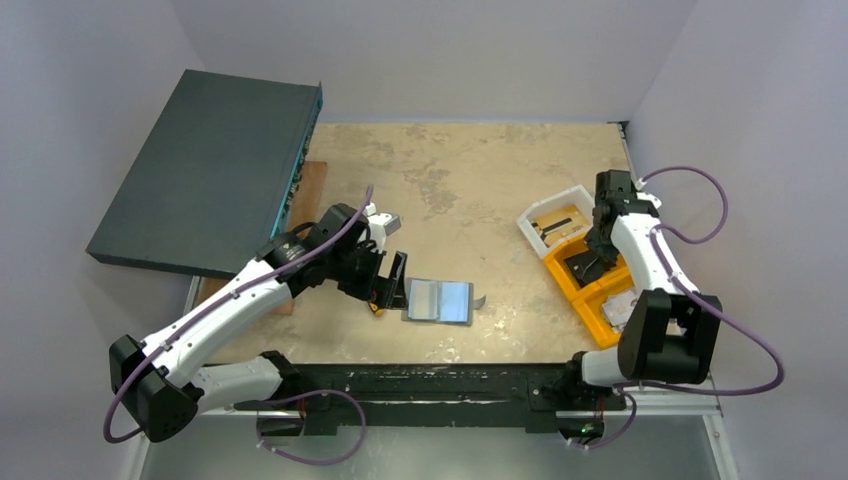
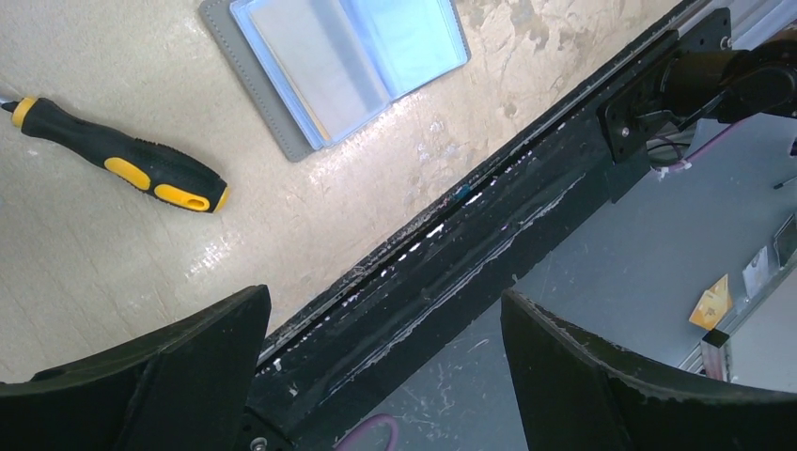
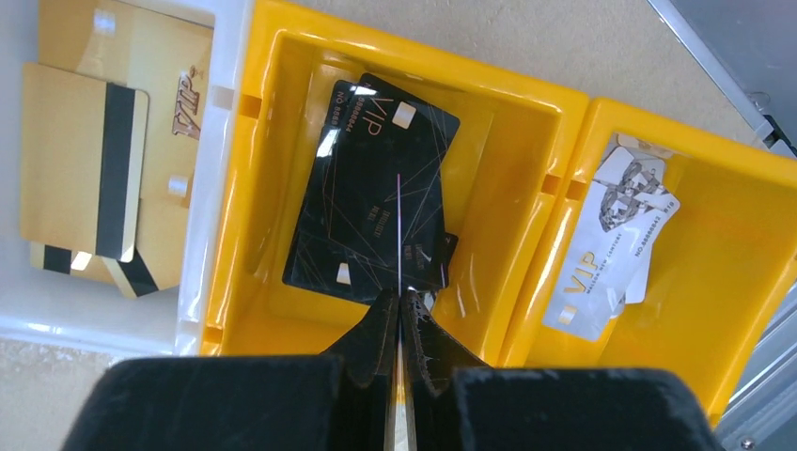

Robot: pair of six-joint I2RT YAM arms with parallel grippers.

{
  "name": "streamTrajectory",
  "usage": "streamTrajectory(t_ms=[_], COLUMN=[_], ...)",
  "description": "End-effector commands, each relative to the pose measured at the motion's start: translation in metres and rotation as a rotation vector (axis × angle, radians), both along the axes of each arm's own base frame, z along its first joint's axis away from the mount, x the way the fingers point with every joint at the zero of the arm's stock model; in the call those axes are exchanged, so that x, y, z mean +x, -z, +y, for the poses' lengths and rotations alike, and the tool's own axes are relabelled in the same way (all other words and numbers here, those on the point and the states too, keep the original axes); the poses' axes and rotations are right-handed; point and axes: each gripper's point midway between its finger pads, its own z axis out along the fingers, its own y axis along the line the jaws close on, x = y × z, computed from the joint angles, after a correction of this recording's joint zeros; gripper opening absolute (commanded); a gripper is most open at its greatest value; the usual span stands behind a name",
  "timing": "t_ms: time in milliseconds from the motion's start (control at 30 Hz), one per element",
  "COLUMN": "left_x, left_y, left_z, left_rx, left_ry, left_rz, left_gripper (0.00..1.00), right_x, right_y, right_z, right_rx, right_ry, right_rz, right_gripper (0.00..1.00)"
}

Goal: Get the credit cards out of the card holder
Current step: Place the credit card in the storage box.

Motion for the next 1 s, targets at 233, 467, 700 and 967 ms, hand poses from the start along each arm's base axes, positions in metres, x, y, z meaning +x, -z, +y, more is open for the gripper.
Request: streamTrajectory(t_ms=[233, 467, 700, 967], left_x=[0.004, 0.005, 0.008, 0.013], left_y=[-0.004, -0.001, 0.002, 0.01], left_z=[0.0, 0.001, 0.002, 0.008], left_rx=[-0.051, -0.048, -0.039, 0.006], left_ry=[0.006, 0.001, -0.01, -0.042], left_rz=[-0.01, 0.003, 0.015, 0.017], left_gripper=[0.93, 0.93, 0.93, 0.93], right_x=[0.02, 0.029, 0.034, 0.029], right_y=[0.004, -0.022, -0.05, -0.046], right_z=[-0.006, 0.007, 0.054, 0.16], right_rx=[-0.008, 0.039, 0.136, 0.313], right_ry=[-0.009, -0.087, -0.232, -0.444], right_rz=[-0.019, -0.114, -0.252, -0.336], right_gripper=[0.26, 0.42, 0.54, 0.57])
